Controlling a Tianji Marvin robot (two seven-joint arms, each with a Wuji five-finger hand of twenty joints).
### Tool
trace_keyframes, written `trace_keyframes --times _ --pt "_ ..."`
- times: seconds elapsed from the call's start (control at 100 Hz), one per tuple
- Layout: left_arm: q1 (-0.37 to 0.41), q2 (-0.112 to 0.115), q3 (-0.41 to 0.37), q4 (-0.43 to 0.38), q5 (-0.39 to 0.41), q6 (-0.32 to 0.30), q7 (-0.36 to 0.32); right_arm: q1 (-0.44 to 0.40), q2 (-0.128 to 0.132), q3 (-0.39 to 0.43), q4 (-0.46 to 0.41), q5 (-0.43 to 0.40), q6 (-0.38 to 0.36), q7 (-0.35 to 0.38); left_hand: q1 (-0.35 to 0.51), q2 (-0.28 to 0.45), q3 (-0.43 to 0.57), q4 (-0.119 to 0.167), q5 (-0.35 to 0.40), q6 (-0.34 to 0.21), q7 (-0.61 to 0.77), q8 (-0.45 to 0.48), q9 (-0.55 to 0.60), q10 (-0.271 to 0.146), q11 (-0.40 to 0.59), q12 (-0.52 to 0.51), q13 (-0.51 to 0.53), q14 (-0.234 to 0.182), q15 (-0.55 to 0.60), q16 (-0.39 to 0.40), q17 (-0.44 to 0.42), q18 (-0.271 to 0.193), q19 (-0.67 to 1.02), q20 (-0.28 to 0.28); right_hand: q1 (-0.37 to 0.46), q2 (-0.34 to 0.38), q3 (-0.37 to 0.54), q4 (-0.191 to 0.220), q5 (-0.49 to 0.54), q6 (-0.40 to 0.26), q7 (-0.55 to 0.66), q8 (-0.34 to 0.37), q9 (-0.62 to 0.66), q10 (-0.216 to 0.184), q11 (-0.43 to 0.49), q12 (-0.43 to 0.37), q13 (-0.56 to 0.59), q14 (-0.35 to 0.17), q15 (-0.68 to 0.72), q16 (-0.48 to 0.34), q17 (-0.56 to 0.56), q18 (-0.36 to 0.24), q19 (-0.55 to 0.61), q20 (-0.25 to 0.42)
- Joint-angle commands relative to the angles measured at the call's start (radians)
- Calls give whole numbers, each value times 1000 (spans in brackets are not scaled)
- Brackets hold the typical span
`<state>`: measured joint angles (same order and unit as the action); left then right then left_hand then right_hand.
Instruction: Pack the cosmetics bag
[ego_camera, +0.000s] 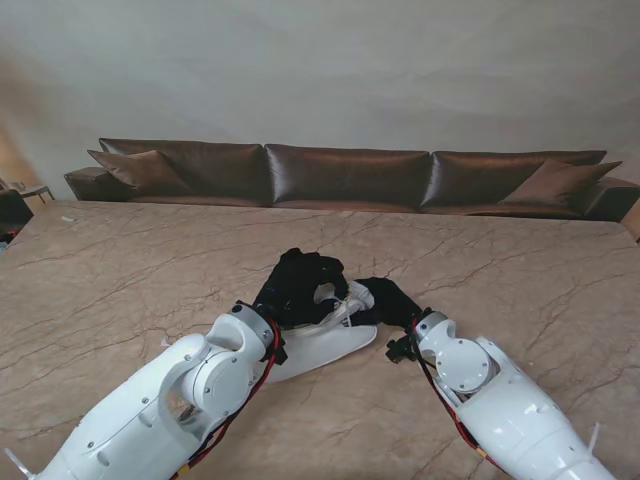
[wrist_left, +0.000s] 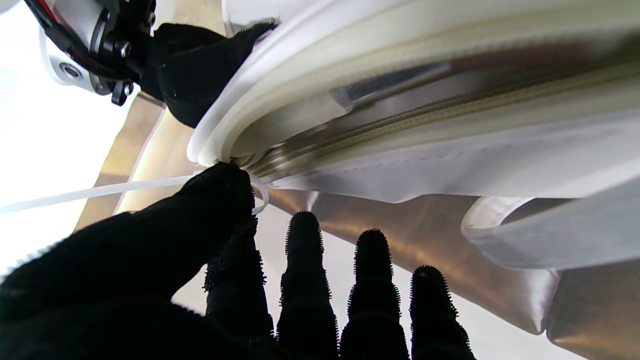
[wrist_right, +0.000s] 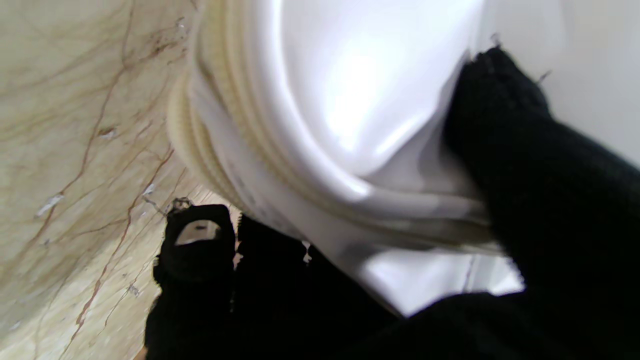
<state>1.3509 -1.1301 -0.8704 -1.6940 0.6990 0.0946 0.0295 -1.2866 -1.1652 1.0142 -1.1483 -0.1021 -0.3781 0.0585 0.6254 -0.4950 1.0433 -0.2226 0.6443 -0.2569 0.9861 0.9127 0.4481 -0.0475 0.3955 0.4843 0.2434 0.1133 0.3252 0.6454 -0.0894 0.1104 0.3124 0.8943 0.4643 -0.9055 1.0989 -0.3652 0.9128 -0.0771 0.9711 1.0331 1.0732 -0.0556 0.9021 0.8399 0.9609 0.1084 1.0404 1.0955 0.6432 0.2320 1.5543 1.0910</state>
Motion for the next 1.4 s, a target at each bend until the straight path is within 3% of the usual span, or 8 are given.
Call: trace_keyframes --times 0.0,0.13,0.3,0.46,0.58,0.97,1.26,1.39 --pt "13 10 -13 -12 -8 -10 -23 -9 -6 -2 -3 -4 5 2 -30 -26 79 24 74 -72 67 60 10 -37 2 13 -35 -34 -5 11 -18 -38 -43 24 417 378 202 144 178 -367 156 26 81 -52 112 20 94 33 121 32 5 8 39 -6" --pt "15 20 -37 -10 -18 -37 -62 -11 -5 1 -4 -3 8 6 -50 -59 138 52 107 -83 44 50 13 -42 -9 10 -41 -38 -11 9 -11 -47 -68 16 419 380 200 144 178 -369 157 26 79 -51 113 22 92 34 122 33 4 8 40 -6" --pt "7 13 -31 22 -19 -85 -20 -7 -6 -5 -1 3 9 9 0 -87 125 33 136 -80 93 -139 43 -48 0 1 -25 -38 7 22 -15 -52 -51 66 419 381 199 144 176 -366 158 27 76 -50 115 24 92 36 127 37 2 8 42 -5" --pt "1 23 -47 8 -106 -101 -111 -7 -5 -5 -3 2 13 11 -150 -70 271 94 123 -45 174 14 8 -45 -5 24 -88 -62 -23 7 8 -56 -134 -97 420 383 198 146 175 -366 160 28 76 -48 119 27 92 36 134 41 4 9 45 -4" --pt "-6 33 -59 1 -142 -115 -166 -10 -5 0 -4 2 14 13 -179 -38 239 128 92 -17 165 43 -28 -37 -33 31 -117 -67 -69 6 20 -50 -175 -249 421 381 199 148 176 -365 162 30 77 -46 122 28 93 38 138 43 5 9 47 -4" --pt "-57 48 -27 27 -139 -171 -233 -3 -8 -5 5 4 7 6 -260 -35 34 199 -175 52 80 -6 -126 -3 -75 24 -136 -40 -122 4 14 -1 -179 -317 421 375 206 149 179 -361 161 29 82 -44 127 28 97 37 146 43 8 8 49 -4" --pt "-82 47 0 36 -87 -172 -219 -2 -8 -6 9 -1 2 0 -198 108 -156 83 15 -40 219 161 -70 -29 -27 38 -104 -47 -73 22 8 -31 -138 -235 420 375 208 149 181 -363 162 28 83 -46 128 27 97 37 147 42 10 7 50 -5" --pt "-80 43 -3 53 -93 -197 -199 -5 -7 -3 6 -3 3 1 -150 128 -140 45 78 -96 87 81 -52 -38 -32 28 -94 -52 -60 17 9 -37 -140 -229 420 375 208 149 182 -363 162 28 83 -46 129 26 97 36 147 41 10 7 50 -5"
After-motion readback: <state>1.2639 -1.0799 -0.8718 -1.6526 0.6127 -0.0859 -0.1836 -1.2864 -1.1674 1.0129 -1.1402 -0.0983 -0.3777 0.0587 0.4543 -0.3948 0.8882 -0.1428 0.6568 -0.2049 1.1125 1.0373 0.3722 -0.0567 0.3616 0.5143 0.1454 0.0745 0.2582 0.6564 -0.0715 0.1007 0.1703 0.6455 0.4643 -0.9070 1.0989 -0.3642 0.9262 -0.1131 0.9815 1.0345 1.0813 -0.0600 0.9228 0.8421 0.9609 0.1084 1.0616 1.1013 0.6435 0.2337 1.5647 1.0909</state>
